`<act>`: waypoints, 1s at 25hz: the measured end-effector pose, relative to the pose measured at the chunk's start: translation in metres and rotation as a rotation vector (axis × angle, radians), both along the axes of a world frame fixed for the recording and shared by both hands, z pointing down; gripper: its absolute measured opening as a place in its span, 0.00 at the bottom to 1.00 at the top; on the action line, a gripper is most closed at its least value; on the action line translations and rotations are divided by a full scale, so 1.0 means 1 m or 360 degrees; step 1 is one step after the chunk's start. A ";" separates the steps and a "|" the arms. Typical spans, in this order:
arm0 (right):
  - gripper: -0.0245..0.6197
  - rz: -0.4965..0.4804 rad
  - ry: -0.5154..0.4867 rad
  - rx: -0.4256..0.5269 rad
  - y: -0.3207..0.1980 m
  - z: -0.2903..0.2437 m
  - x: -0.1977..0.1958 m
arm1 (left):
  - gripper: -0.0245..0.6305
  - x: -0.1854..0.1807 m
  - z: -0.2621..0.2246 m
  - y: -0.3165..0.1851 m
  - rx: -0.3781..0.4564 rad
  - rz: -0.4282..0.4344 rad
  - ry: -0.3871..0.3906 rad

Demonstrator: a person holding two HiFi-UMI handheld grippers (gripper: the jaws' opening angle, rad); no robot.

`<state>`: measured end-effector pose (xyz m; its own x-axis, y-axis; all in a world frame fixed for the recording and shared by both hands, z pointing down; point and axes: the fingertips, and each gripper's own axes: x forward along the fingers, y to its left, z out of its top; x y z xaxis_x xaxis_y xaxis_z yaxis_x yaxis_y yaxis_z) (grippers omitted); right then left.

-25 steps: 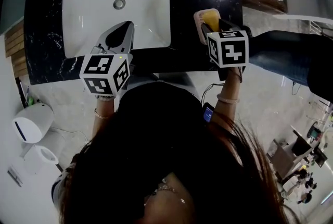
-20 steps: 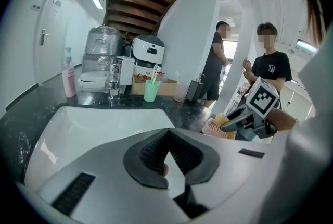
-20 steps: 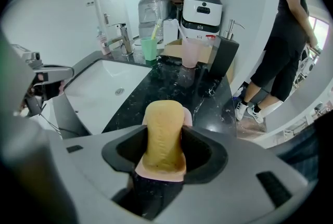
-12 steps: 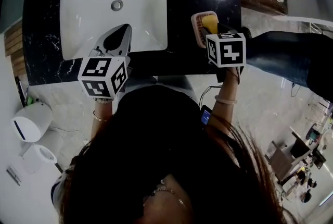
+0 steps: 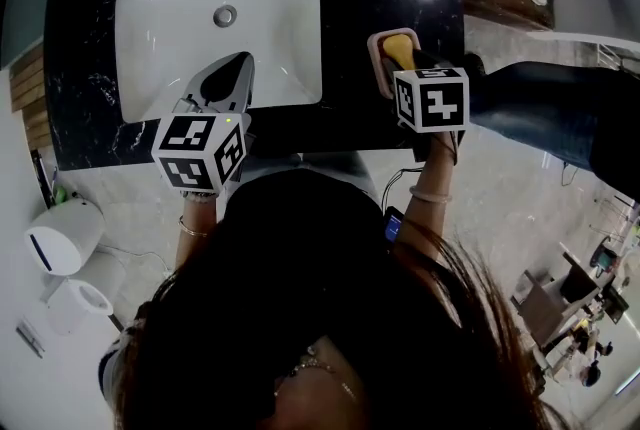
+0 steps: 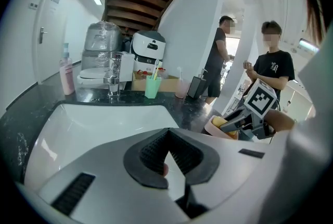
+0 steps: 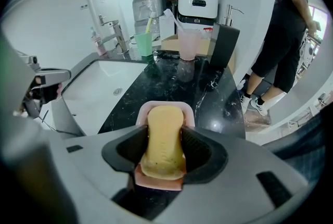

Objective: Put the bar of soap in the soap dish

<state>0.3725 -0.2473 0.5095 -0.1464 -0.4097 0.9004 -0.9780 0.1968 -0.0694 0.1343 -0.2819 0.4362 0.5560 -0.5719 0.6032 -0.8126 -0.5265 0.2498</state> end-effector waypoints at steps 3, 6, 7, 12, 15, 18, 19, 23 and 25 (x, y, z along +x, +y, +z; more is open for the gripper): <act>0.36 0.0001 -0.0026 0.0008 -0.001 0.000 0.000 | 0.03 0.002 0.000 -0.001 0.0000 0.0010 0.0002; 0.36 -0.0001 -0.0062 0.0015 0.000 0.000 -0.001 | 0.03 0.003 0.000 -0.001 0.0005 0.0028 -0.0009; 0.36 0.0001 -0.0068 0.0015 0.000 0.000 -0.001 | 0.03 0.003 -0.001 0.000 0.0006 0.0033 -0.0012; 0.36 0.0009 -0.0091 0.0040 0.000 -0.001 0.000 | 0.03 -0.001 -0.006 -0.002 0.0019 0.0032 -0.0020; 0.36 0.0024 -0.0121 0.0055 0.001 -0.002 0.000 | 0.03 -0.004 -0.009 -0.003 0.0031 0.0035 -0.0022; 0.36 0.0042 -0.0154 0.0065 0.002 -0.002 -0.001 | 0.03 -0.008 -0.014 -0.002 0.0046 0.0039 -0.0016; 0.36 0.0048 -0.0164 0.0070 0.002 -0.003 -0.001 | 0.03 -0.010 -0.015 -0.002 0.0051 0.0041 -0.0016; 0.36 0.0077 -0.0152 0.0077 0.003 -0.003 -0.001 | 0.03 -0.019 -0.021 -0.003 0.0071 0.0048 -0.0014; 0.36 0.0091 -0.0134 0.0071 0.005 -0.003 0.001 | 0.03 -0.023 -0.023 -0.003 0.0082 0.0056 -0.0012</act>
